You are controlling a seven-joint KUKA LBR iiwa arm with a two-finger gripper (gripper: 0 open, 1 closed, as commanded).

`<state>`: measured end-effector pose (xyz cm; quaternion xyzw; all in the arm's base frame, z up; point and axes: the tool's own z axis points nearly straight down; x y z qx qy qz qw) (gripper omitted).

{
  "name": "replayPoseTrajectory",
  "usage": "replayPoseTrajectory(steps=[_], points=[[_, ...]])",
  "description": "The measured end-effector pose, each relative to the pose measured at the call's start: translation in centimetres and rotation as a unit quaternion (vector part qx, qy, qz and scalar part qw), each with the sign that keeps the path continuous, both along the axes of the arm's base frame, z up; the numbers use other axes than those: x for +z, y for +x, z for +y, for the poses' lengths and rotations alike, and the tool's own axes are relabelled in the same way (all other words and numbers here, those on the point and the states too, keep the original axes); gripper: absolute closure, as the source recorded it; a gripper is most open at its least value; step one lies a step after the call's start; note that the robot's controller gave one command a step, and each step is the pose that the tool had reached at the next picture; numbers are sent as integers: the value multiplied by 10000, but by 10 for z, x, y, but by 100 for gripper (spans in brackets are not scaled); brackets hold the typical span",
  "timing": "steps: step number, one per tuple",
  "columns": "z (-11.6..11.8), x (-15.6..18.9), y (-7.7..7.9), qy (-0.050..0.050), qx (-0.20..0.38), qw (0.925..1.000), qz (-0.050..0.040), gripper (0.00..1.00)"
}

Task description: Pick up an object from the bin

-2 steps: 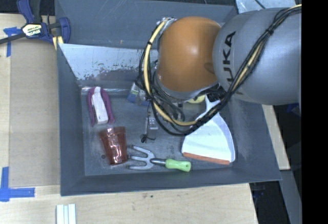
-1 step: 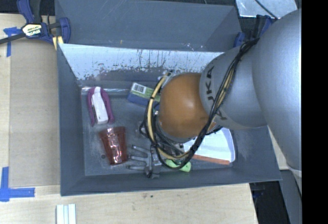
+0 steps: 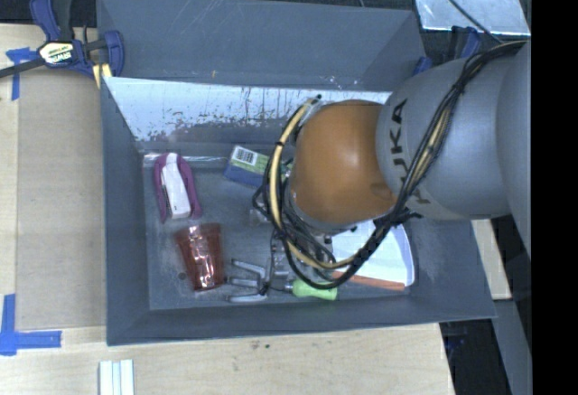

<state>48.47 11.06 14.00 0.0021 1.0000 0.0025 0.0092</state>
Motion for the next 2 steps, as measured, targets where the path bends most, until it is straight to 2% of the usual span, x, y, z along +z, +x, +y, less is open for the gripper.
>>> replayPoseTrajectory(steps=[1,2], points=[[-32,-41,8,-20,-1430,9897,100,0],[0,-71,-2,31,-1939,9810,20,0]])
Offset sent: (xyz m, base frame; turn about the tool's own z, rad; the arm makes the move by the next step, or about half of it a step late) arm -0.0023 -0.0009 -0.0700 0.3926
